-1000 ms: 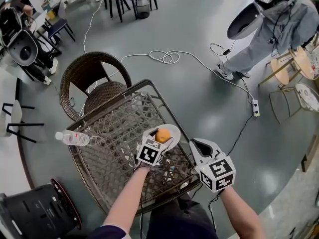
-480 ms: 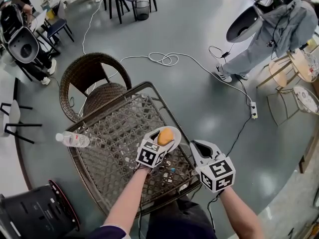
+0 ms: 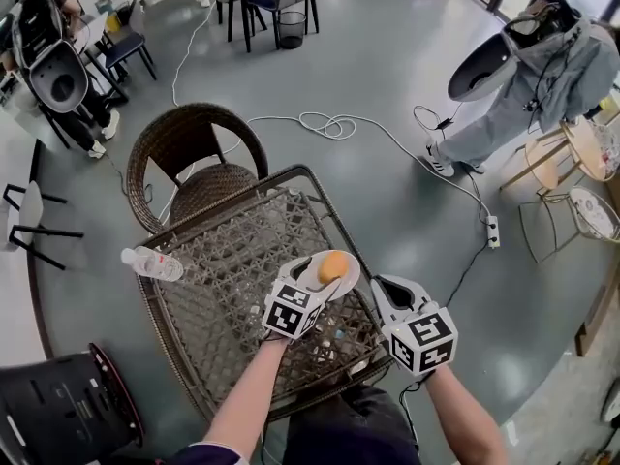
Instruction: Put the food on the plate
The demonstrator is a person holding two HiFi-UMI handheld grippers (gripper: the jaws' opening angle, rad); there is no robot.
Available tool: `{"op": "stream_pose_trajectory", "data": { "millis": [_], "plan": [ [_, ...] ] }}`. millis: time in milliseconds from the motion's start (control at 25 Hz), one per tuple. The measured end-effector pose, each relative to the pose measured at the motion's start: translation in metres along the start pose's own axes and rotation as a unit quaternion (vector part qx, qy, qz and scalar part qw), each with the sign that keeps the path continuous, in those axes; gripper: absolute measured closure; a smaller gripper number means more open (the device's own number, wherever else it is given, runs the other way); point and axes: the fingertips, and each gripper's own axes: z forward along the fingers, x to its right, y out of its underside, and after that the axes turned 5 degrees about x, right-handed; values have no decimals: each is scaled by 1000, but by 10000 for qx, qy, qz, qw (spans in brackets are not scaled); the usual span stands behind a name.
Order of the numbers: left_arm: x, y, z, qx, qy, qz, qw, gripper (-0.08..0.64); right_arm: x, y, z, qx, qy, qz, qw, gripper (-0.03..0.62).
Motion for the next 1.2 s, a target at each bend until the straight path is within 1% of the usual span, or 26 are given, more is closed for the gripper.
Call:
{"op": "stream_pose_trajectory", "data": {
  "millis": [120,160,240,360,440,600,720,800,960,1200],
  "plan": [
    [12,-20,-21,307,16,100,9995,248,-3,-10,-1,101,-30,-30,9999,589],
    [16,-28,-30,448,-46,139,9989,307,-4,-15,-2,146,-52,-35,9999,589],
    [24,-46,-47,721,-248,308,9966,392,-5,-24,-5,249,-128,-36,9996,589],
    [38,-77,-70,1110,-552,576,9906,493,-6,-39,-10,430,-292,-41,9986,589],
    [48,-94,-88,1347,-675,630,9866,546,-14,-50,-14,562,-438,-91,9974,589],
    [62,-127,-122,1786,-889,601,9781,551,-29,-79,-19,892,-848,-228,9921,589],
    [79,-145,-140,2038,-916,426,9738,551,-34,-99,-30,1106,-1169,-114,9869,589],
    [92,-155,-151,2165,-916,342,9714,551,-37,-111,-41,1220,-1309,-66,9838,589],
    [108,-168,-164,2293,-956,366,9680,551,-43,-137,-55,1582,-1616,-60,9741,589],
    [123,-177,-180,2395,-992,388,9650,551,-55,-160,-73,1976,-1972,-77,9602,589]
  ]
}}
